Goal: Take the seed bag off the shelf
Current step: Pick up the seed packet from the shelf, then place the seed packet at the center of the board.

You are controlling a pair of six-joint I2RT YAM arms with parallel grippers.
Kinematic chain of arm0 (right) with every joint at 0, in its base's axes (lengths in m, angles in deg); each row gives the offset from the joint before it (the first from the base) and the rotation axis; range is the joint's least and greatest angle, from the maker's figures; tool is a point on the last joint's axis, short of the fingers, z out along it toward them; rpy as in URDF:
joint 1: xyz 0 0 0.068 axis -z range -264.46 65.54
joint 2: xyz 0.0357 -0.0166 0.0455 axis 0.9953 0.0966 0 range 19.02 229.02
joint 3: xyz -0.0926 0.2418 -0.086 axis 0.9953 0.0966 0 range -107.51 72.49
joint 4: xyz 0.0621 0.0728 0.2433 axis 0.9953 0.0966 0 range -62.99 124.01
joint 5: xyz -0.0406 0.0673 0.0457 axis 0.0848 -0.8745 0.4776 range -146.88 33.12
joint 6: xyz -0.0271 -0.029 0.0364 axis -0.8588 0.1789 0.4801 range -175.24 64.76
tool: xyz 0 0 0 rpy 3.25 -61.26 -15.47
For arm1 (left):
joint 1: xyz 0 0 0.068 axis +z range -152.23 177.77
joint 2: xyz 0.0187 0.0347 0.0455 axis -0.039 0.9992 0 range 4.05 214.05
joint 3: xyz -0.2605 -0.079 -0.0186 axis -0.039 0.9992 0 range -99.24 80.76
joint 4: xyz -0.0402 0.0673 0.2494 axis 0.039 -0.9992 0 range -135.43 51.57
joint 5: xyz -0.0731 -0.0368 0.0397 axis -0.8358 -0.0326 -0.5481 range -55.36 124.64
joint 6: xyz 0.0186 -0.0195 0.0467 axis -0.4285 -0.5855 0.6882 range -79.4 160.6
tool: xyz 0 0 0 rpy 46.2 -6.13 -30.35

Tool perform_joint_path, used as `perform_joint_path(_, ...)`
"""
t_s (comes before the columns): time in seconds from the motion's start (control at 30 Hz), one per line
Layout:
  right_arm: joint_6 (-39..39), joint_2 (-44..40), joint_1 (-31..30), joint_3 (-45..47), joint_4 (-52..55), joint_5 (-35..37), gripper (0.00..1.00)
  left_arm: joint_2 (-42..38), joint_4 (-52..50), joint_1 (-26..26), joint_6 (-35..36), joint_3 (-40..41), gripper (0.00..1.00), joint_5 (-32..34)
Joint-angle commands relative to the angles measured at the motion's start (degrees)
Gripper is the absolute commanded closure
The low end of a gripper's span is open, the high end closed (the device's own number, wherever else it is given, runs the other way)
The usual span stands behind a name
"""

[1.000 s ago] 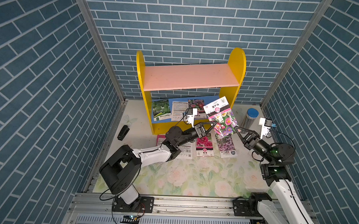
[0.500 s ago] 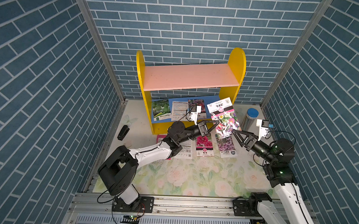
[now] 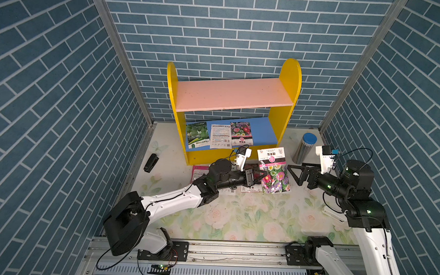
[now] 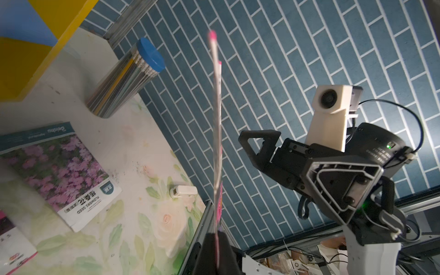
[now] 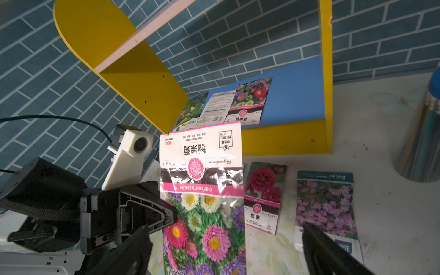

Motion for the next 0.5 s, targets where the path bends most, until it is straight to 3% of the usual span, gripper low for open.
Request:
perform_joint_path(0.0,-5.0,-0.04,-0.22,-2.43,11.83,0.85,0.0,-1.53,-2.89,-1.79,-0.1,2.72,1.0,3.66)
perform_joint_path(0.3,-5.48,-2.0,-0.31,-5.16,22.94,3.08,0.0,2.69,2.51,-8.75,-7.42,6.51,1.0,9.85)
perform_joint_path(0.47,-4.46,-3.42,-0.31,-4.72,26.04,6.39,0.0,8.42,3.64,-11.78,-11.86,4.33,1.0,10.68)
